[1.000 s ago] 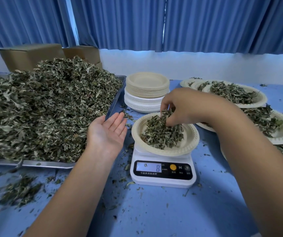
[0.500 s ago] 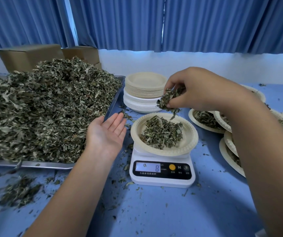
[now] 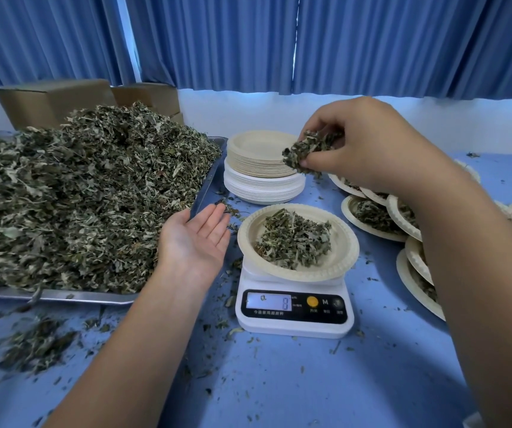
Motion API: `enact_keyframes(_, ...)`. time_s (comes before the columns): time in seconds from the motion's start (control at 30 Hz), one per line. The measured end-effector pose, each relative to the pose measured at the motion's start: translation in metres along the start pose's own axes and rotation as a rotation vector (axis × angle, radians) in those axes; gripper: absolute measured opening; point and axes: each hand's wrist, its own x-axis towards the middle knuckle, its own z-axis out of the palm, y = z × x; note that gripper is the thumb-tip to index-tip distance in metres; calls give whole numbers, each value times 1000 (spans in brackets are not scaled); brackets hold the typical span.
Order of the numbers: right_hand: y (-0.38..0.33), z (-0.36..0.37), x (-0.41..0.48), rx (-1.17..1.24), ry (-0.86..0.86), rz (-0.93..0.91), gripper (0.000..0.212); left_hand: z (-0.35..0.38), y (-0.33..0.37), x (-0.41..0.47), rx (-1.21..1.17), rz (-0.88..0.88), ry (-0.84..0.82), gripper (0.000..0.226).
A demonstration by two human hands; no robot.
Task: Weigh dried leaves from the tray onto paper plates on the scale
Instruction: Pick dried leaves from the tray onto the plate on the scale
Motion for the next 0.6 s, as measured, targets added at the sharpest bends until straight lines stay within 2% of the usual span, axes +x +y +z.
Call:
enact_keyframes(0.27,-16,37,4,-24,-27,-12,22,1,2,0,-33,-18,24,44)
enact_keyframes(0.4,-35,64,17,84,-41,-57,18,3,1,-4,-49,-22,6,45)
enact_keyframes(0.53,-69,99,44,173,-38,-83,30,4,4,-3,-98,-55,21,48)
enact_keyframes(0.6,-86,117,51,242,-142,-96,44,4,6,-3,-138,-68,25,47)
